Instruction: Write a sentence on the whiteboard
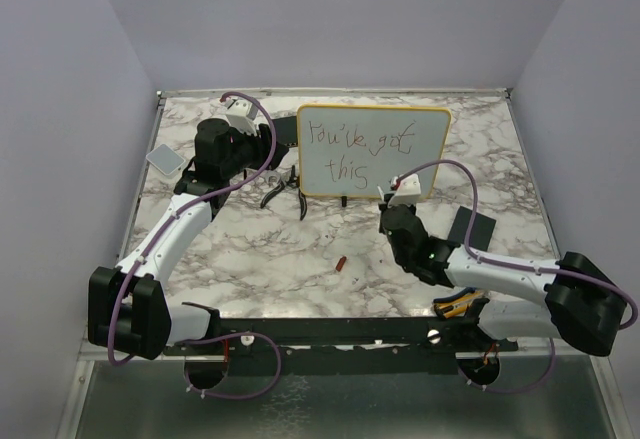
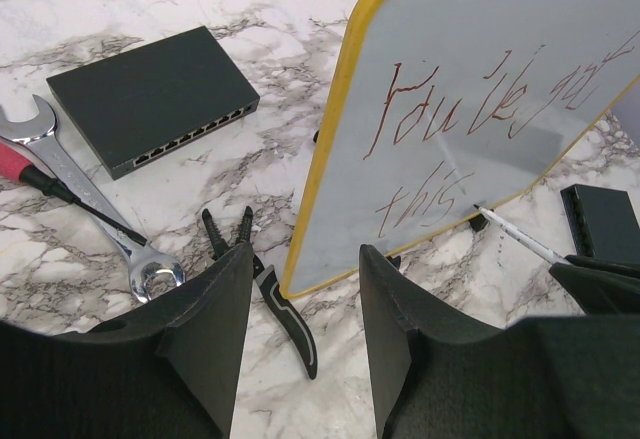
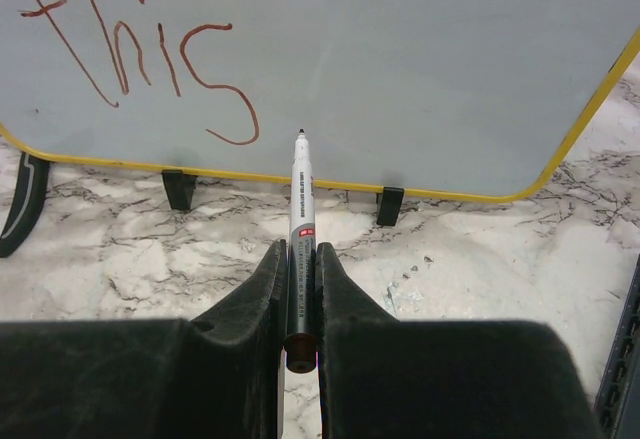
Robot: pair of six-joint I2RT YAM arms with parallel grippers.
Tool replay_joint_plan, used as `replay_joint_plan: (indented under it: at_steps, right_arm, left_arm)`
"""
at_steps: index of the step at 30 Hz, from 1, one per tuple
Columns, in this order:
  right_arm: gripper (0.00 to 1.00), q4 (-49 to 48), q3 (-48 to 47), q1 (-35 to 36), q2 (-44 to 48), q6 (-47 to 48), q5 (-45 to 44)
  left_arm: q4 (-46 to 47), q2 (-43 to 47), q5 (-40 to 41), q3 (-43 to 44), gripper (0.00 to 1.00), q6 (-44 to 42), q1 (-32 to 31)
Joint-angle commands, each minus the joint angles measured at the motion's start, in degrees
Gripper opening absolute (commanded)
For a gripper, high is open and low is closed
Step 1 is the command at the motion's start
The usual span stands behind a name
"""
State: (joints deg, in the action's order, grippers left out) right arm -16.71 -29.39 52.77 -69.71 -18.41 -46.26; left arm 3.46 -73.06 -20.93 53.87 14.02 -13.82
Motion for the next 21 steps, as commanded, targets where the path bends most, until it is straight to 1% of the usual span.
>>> replay_joint_plan:
  at_steps: [1, 16, 18, 21]
  right_arm:
    - [0.01, -1.91, 0.24, -0.74, -1.83, -0.35, -1.17]
    - [0.01, -5.24, -0.01, -1.27, -4.99, 1.23, -1.91]
    - [0.01, -4.87, -0.18, -1.26, -4.49, 1.38, -1.59]
    - [0.01, -2.47, -0.32, -1.23, -1.29, 1.29, 0.04]
  left_arm:
    - [0.22, 1.78, 1.01, -0.69, 0.48, -0.22, 0.42]
    - [0.23, 1.73, 1.07, -0.69, 0.48, -0.25, 0.45]
    - [0.23, 1.82, 1.07, -0.74, 0.48, -0.28, 0.45]
    - [0.23, 1.87, 1.19, -0.78, 0.48, -0.23, 0.41]
